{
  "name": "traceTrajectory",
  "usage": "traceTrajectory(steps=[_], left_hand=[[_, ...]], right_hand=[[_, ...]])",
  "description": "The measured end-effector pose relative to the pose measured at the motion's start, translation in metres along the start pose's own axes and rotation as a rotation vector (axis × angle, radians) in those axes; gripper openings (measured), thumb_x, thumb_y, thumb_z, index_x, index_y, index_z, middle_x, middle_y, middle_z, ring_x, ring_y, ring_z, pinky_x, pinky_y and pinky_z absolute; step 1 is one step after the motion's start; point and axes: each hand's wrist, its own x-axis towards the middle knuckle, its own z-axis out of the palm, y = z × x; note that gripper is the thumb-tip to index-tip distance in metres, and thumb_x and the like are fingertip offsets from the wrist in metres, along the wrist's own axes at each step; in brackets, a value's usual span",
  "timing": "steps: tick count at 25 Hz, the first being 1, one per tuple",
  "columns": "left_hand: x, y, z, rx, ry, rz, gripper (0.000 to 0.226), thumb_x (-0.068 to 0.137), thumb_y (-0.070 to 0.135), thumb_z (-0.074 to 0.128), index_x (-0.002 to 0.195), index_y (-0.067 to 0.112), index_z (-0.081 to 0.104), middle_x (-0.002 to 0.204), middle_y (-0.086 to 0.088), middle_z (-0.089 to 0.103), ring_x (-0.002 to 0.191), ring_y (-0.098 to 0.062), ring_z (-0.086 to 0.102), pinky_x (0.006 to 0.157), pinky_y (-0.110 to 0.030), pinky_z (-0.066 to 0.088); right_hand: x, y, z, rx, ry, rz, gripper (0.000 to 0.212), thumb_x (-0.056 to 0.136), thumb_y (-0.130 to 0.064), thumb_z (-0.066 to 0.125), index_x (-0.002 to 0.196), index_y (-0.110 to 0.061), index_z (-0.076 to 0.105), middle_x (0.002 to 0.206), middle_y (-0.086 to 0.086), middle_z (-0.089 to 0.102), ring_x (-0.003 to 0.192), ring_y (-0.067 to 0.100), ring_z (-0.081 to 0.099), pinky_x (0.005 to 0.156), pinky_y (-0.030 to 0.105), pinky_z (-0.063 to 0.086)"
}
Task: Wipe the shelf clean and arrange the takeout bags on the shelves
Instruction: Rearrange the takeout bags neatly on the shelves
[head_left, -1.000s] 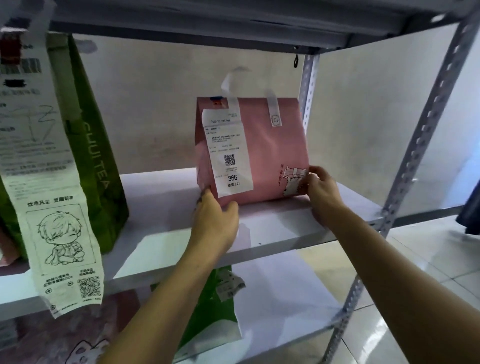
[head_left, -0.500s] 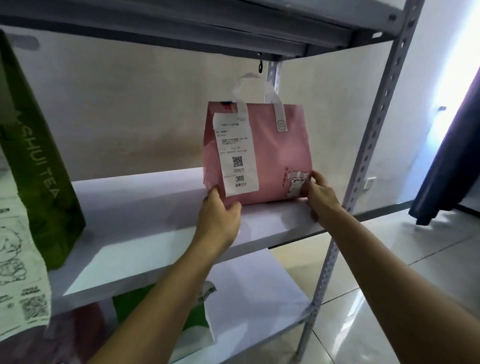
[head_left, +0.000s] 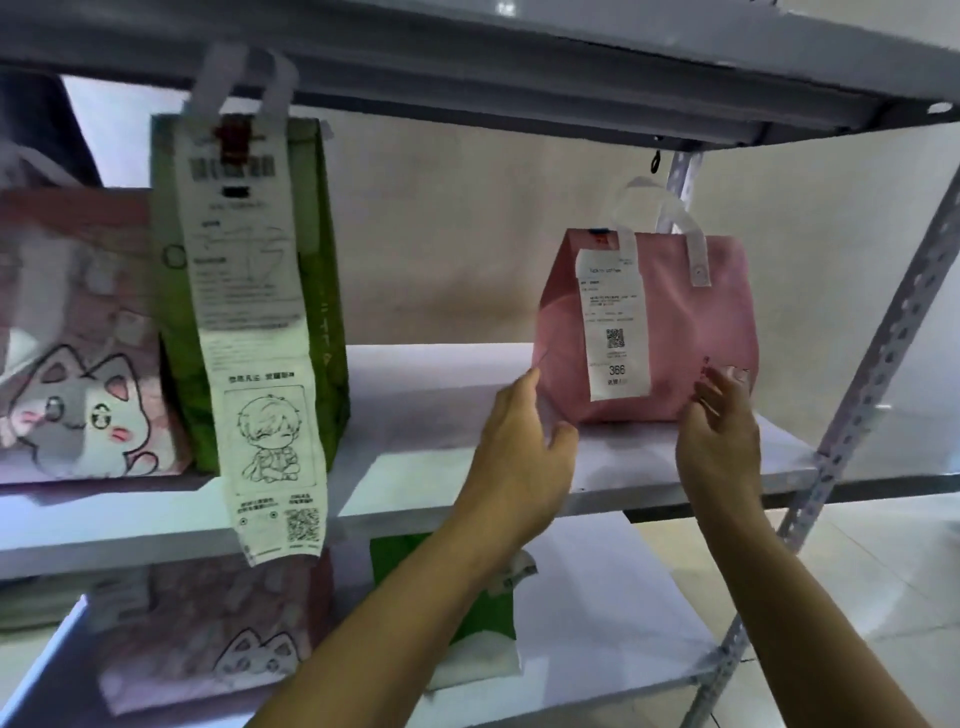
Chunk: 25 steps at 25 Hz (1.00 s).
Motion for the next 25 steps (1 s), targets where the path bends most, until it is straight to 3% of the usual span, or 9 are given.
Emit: traceTrajectory(steps=[4, 7, 10, 14, 16, 19, 25], left_hand=[[-0.022, -0.001, -0.049, 0.08, 0.081, 0.052, 0.058, 0.101, 0.036, 0.048, 0.152, 0.04, 0.021, 0.162, 0.014, 0.021, 0.144, -0.014, 0.031, 0.109, -0.035, 0.035], [-0.042, -0.006, -0.09, 0.066, 0.173, 0.171, 0.053, 0.1, 0.033, 0.048, 0.149, 0.04, 0.027, 0.152, 0.016, 0.031, 0.131, -0.003, 0.037, 0.1, -0.025, 0.039], [-0.059, -0.019, -0.131, 0.101, 0.38, 0.241, 0.048, 0.099, 0.026, 0.051, 0.144, 0.033, 0.037, 0.143, 0.014, 0.04, 0.132, -0.005, 0.038, 0.104, -0.023, 0.04], [-0.069, -0.051, -0.173, 0.135, 0.637, 0.137, 0.05, 0.096, 0.023, 0.049, 0.144, 0.025, 0.035, 0.139, 0.007, 0.041, 0.129, -0.013, 0.042, 0.106, -0.037, 0.045], [-0.065, -0.063, -0.185, 0.168, 0.653, 0.049, 0.06, 0.097, 0.022, 0.049, 0.152, 0.022, 0.025, 0.151, 0.003, 0.034, 0.138, -0.016, 0.034, 0.113, -0.041, 0.038], [-0.052, -0.07, -0.196, 0.255, 0.6, 0.008, 0.068, 0.097, 0.019, 0.049, 0.157, 0.019, 0.017, 0.159, -0.004, 0.03, 0.145, -0.021, 0.023, 0.12, -0.048, 0.025], [-0.04, -0.08, -0.204, 0.169, 0.565, 0.026, 0.064, 0.095, 0.02, 0.056, 0.151, 0.021, 0.027, 0.146, -0.003, 0.043, 0.131, -0.021, 0.045, 0.109, -0.045, 0.041]], right_hand=[[-0.044, -0.038, 0.052, 0.114, -0.149, -0.081, 0.039, 0.104, -0.014, 0.046, 0.139, -0.032, 0.049, 0.125, -0.018, 0.056, 0.117, 0.004, 0.054, 0.103, 0.03, 0.043], [-0.075, -0.064, 0.09, 0.111, -0.286, -0.122, 0.039, 0.103, -0.014, 0.049, 0.136, -0.036, 0.051, 0.122, -0.026, 0.057, 0.11, -0.008, 0.055, 0.1, 0.024, 0.041], [-0.103, -0.085, 0.124, 0.116, -0.427, -0.147, 0.043, 0.104, -0.013, 0.049, 0.143, -0.031, 0.049, 0.139, -0.013, 0.056, 0.123, 0.0, 0.053, 0.096, 0.015, 0.04], [-0.146, -0.105, 0.156, 0.17, -0.562, -0.199, 0.037, 0.105, -0.02, 0.048, 0.138, -0.036, 0.051, 0.134, -0.024, 0.058, 0.12, -0.006, 0.055, 0.094, 0.01, 0.043], [-0.162, -0.114, 0.166, 0.267, -0.654, -0.206, 0.033, 0.105, -0.019, 0.047, 0.132, -0.036, 0.055, 0.117, -0.037, 0.063, 0.111, -0.014, 0.059, 0.082, 0.007, 0.051], [-0.169, -0.119, 0.173, 0.352, -0.704, -0.194, 0.037, 0.105, -0.017, 0.048, 0.138, -0.03, 0.053, 0.117, -0.031, 0.067, 0.109, -0.009, 0.063, 0.079, 0.012, 0.055], [-0.16, -0.123, 0.176, 0.377, -0.666, -0.092, 0.034, 0.102, -0.016, 0.053, 0.128, -0.038, 0.056, 0.118, -0.017, 0.07, 0.109, -0.001, 0.066, 0.081, 0.021, 0.059]])
